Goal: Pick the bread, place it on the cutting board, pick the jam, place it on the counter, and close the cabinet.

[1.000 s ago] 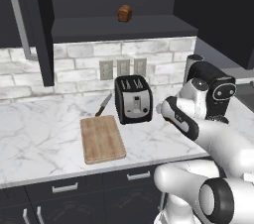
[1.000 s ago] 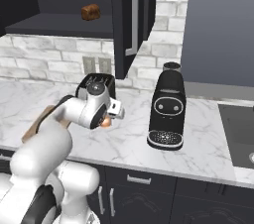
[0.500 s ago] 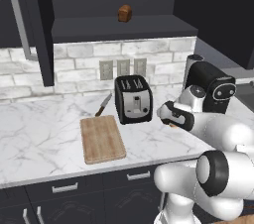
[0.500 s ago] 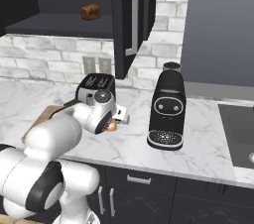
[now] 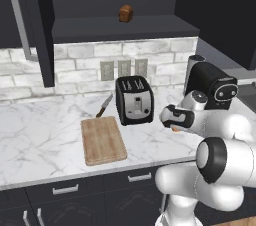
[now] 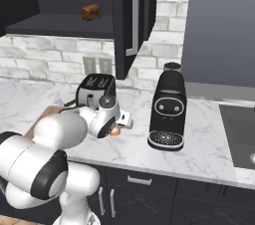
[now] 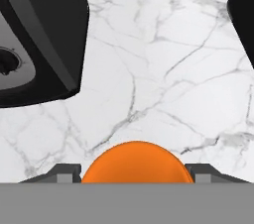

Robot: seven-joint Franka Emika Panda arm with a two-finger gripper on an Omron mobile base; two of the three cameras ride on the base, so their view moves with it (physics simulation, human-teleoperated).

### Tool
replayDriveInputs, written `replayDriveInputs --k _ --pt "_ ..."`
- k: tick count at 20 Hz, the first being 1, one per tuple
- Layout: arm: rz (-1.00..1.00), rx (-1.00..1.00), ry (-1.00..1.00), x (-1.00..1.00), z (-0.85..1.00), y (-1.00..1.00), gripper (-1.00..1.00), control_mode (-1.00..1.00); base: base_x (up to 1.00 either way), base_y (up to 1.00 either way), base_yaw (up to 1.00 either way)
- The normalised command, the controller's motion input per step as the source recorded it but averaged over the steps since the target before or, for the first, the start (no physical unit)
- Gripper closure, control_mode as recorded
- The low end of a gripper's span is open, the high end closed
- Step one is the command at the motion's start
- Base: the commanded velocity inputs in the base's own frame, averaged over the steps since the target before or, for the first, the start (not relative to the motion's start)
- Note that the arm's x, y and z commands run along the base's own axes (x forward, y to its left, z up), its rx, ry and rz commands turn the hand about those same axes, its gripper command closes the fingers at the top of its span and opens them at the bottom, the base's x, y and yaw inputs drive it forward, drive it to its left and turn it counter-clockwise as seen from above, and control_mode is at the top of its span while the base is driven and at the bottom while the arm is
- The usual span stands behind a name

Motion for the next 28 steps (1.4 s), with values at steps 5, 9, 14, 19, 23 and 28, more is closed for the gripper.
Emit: replayDriveInputs --k 5,9,14,19,23,28 --pt "-0.02 0.01 0.00 0.09 -0.25 -0.11 1.00 -1.00 0.00 0.00 0.00" --pt "-0.01 0.02 0.00 0.01 -0.29 -0.11 1.00 -1.00 0.00 0.00 0.00" --pt "0.00 0.01 0.00 0.01 -0.34 -0.08 1.00 -1.00 0.00 0.00 0.00" --pt "0.00 0.01 0.00 0.00 -0.24 -0.05 1.00 -1.00 0.00 0.00 0.00" --pt "0.00 0.01 0.00 0.00 -0.25 -0.05 1.00 -1.00 0.00 0.00 0.00" --pt "0.00 0.00 0.00 0.00 -0.16 -0.02 1.00 -1.00 0.00 0.00 0.00"
